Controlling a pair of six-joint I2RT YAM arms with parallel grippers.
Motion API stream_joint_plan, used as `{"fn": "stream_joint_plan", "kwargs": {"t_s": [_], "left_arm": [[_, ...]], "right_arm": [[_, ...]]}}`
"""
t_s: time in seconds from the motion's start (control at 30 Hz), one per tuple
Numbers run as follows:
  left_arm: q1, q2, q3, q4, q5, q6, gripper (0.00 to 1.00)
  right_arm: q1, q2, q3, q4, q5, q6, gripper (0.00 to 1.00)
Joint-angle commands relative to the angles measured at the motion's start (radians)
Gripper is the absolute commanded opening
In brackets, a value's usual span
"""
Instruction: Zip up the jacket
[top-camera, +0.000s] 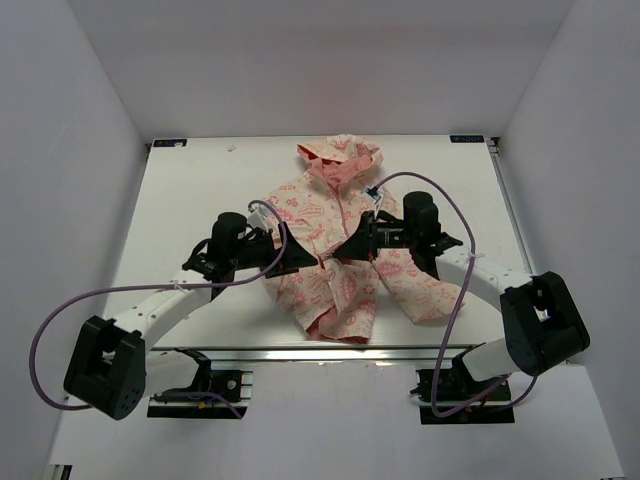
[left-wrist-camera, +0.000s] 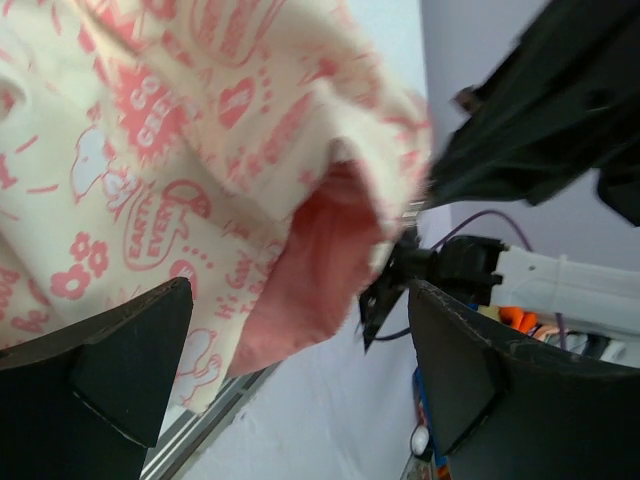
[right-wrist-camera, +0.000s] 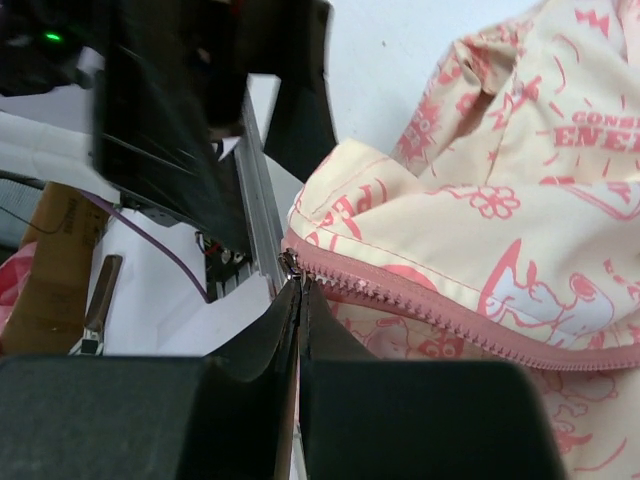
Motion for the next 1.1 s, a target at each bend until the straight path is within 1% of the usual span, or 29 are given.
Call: {"fn": "stream_joint_plan", "kwargs": {"t_s": [0.0, 0.03, 0.1, 0.13, 0.2, 0.37, 0.43, 0.6, 0.7, 0.8, 0.83, 0.93, 0.97, 1.07], "left_arm": [[-0.002, -0.091, 0.007, 0.066, -0.030, -0.035, 0.97], [-0.002, -0.127, 0.004, 0.063, -0.047, -0.038, 0.97], [-0.002, -0.148, 0.001, 0.077, -0.078, -0.049, 0.96], [-0.002, -0.151, 0.000, 0.095, -0.072, -0.061, 0.95], [-0.002, -0.138, -0.002, 0.150, -0.043, -0.075, 0.92], [-0.008, -0.072, -0.009, 0.210, 0.002, -0.092, 0.87], [-0.019, -0.058, -0.016, 0.232, 0.000, -0.093, 0.85], [-0.040, -0.020, -0.006, 0.265, 0.002, -0.098, 0.84], [-0.058, 0.014, 0.013, 0.282, 0.008, -0.098, 0.80], [-0.068, 0.036, 0.014, 0.324, 0.023, -0.112, 0.73], [-0.071, 0.048, 0.015, 0.331, 0.029, -0.115, 0.69], [-0.074, 0.060, 0.018, 0.328, 0.031, -0.115, 0.65], [-0.075, 0.060, 0.015, 0.339, 0.031, -0.115, 0.61], [-0.080, 0.060, 0.015, 0.344, 0.017, -0.116, 0.56]], "right_arm": [[0.012, -0.011, 0.035, -0.066, 0.056, -0.059, 0.00], [0.026, -0.018, 0.031, -0.065, 0.059, -0.060, 0.00], [0.041, -0.028, 0.024, -0.079, 0.083, -0.068, 0.00], [0.053, -0.036, 0.022, -0.090, 0.095, -0.076, 0.00], [0.059, -0.041, 0.025, -0.102, 0.114, -0.079, 0.00], [0.069, -0.057, 0.021, -0.081, 0.114, -0.068, 0.00], [0.070, -0.064, 0.018, -0.075, 0.115, -0.065, 0.00], [0.072, -0.062, 0.018, -0.056, 0.109, -0.048, 0.00], [0.073, -0.056, 0.016, -0.047, 0.103, -0.041, 0.00], [0.075, -0.057, 0.015, -0.042, 0.108, -0.037, 0.00], [0.075, -0.057, 0.015, -0.042, 0.117, -0.036, 0.00], [0.076, -0.059, 0.018, -0.039, 0.115, -0.033, 0.00], [0.076, -0.056, 0.018, -0.038, 0.112, -0.033, 0.00], [0.079, -0.056, 0.015, -0.042, 0.109, -0.037, 0.00]]}}
